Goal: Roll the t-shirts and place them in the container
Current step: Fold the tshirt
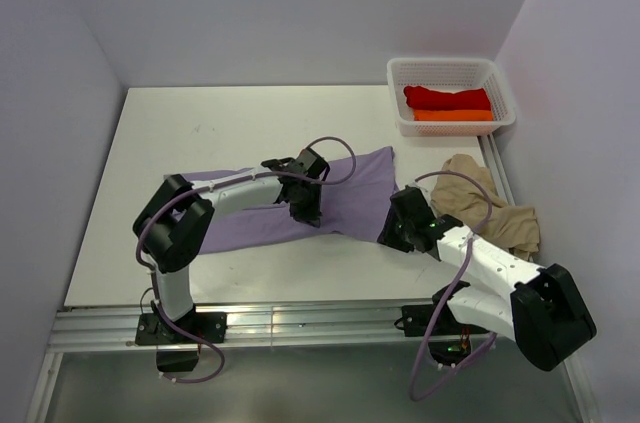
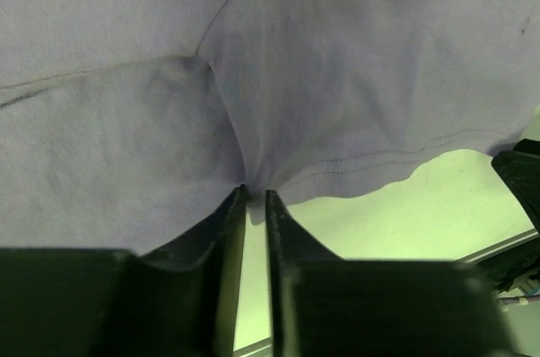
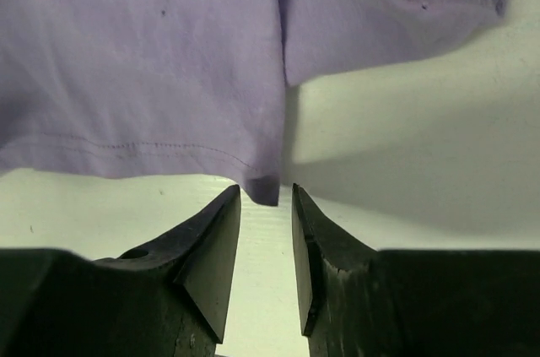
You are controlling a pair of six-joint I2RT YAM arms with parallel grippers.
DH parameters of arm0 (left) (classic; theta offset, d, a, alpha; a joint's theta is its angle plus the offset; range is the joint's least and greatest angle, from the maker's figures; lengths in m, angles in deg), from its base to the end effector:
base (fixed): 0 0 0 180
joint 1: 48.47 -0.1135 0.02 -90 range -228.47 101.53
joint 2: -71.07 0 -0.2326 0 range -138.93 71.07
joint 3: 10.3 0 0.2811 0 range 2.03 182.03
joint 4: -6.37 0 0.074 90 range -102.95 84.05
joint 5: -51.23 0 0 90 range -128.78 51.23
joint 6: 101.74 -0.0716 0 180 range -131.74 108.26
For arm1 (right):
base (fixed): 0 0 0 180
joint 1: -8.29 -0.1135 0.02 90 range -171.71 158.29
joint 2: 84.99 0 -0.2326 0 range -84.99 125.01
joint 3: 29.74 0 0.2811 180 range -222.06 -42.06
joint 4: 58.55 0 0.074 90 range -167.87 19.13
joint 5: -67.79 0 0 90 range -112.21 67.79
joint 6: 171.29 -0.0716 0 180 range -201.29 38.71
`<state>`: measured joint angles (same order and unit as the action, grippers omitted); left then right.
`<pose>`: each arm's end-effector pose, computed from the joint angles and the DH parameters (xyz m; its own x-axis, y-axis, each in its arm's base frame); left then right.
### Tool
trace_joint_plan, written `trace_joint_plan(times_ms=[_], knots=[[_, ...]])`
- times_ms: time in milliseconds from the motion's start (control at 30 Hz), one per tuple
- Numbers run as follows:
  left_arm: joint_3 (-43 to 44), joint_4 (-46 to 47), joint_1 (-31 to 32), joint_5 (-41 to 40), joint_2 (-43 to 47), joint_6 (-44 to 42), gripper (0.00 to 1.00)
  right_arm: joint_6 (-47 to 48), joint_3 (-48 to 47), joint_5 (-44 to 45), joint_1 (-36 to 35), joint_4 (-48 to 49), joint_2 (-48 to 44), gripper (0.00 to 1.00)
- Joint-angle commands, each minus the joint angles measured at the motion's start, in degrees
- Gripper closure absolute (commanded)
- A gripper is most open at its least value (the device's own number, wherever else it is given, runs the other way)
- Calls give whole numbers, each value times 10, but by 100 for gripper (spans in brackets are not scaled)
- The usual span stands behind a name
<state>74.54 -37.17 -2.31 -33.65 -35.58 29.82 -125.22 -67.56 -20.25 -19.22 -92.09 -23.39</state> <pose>0.2782 -0.2989 0.0998 -0.9647 0.0507 -0.2583 0.1392 0.9310 -0.3374 0.2186 0.1111 0.0822 -0.8465 0.3409 -0.4088 0.1973 0.9143 0.3539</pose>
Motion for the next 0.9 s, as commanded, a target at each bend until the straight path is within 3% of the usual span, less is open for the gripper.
trace_joint_plan(times_ms=[0,67,267,567,667,700,800,867], knots=[[10,-8,1,4,27,-13,78,10,-18,7,-4,-20,-20,61],[6,-17,1,1,45,-17,67,9,-24,12,-4,-30,-30,58],[-11,-43,-29,-23,117,-25,61,-7,-59,33,-4,-34,-56,54],[-97,19,-298,13,227,-3,76,-123,-38,76,-32,54,-83,59],[-125,48,-375,33,232,-3,83,-150,-38,81,-41,81,-37,70],[-129,62,-391,37,231,-4,85,-153,-39,79,-44,88,-21,81],[-139,76,-434,41,211,-10,94,-157,-59,81,-50,108,43,98],[-144,86,-449,45,189,-15,100,-157,-75,92,-54,109,83,100]])
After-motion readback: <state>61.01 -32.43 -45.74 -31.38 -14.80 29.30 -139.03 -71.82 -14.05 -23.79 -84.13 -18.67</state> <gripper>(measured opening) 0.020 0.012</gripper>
